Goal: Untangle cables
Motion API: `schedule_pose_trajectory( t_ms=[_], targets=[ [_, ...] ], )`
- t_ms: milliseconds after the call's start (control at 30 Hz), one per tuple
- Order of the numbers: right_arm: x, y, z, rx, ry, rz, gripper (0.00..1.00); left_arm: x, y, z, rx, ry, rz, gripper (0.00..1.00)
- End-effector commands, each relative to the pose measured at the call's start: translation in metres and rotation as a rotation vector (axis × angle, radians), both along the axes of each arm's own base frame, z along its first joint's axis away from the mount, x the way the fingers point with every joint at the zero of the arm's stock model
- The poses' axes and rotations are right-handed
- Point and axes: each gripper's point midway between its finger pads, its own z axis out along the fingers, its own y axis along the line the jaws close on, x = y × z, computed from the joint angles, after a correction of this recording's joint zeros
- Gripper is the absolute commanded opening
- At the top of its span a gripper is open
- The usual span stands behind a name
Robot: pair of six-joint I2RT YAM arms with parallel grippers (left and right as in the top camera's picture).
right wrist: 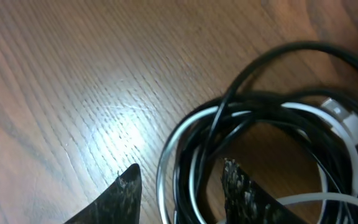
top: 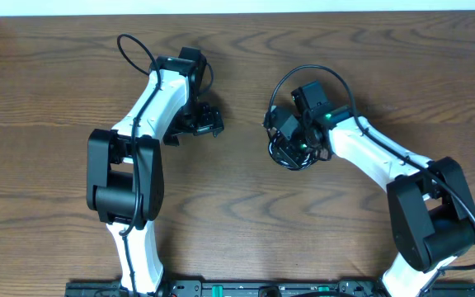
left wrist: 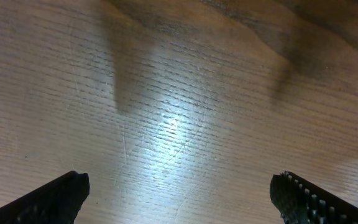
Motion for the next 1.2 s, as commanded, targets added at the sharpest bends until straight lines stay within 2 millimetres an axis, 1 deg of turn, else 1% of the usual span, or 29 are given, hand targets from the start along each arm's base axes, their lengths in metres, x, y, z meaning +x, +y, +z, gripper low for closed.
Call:
schedule_pose_trajectory(
  t_ms=[0, 100, 233, 300, 433, 500, 567, 667, 767, 800, 867, 967, 1167],
  targets=[
    [-0.007, 0.007, 0.006, 0.015, -0.011, 0.038, 0.36, 0.0, 0.004, -0.003, 0.014, 0.01, -0.003, 0.98],
    [-0.011, 0.005, 0.0, -0.003, -0.005, 0.038, 0.32, 0.0, 0.004, -0.003, 0.014, 0.01, -0.003, 0.98],
    [-0.016, -0.005, -0.015, -0.055, 0.011, 0.027, 0.3, 0.0, 0.004, -0.003, 0.014, 0.01, -0.003, 0.98],
    [-0.017, -0.007, -0.018, -0.067, 0.013, 0.024, 0.28, 0.0, 0.004, -0.003, 0.014, 0.01, -0.003, 0.98],
    [-0.012, -0.004, -0.016, -0.047, 0.009, -0.012, 0.2, 0.0, 0.004, -0.003, 0.014, 0.01, -0.003, 0.98],
    [-0.013, -0.005, -0.017, -0.048, 0.016, -0.017, 0.14, 0.0, 0.004, -0.003, 0.014, 0.01, -0.003, 0.98],
    [-0.014, -0.004, -0.017, -0.047, 0.021, -0.015, 0.12, 0.0, 0.004, -0.003, 0.014, 0.01, -0.003, 0.98],
    [-0.018, -0.001, -0.016, -0.029, 0.035, -0.005, 0.11, 0.0, 0.004, -0.003, 0.014, 0.01, -0.003, 0.98],
    [-0.022, -0.003, -0.017, -0.037, 0.055, -0.004, 0.11, 0.0, 0.004, -0.003, 0.014, 0.01, -0.003, 0.98],
    [-0.024, -0.003, -0.017, -0.04, 0.06, -0.004, 0.09, 0.0, 0.004, -0.003, 0.014, 0.01, -0.003, 0.98],
    [-0.025, -0.004, -0.018, -0.04, 0.066, -0.005, 0.02, 0.0, 0.004, -0.003, 0.014, 0.01, -0.003, 0.98],
    [-0.027, 0.005, -0.013, 0.012, 0.078, 0.011, 0.01, 0.0, 0.004, -0.003, 0.014, 0.01, -0.003, 0.98],
    [-0.033, 0.026, 0.007, 0.192, 0.142, 0.051, 0.01, 0.0, 0.004, -0.003, 0.014, 0.01, -0.003, 0.98]
  ],
)
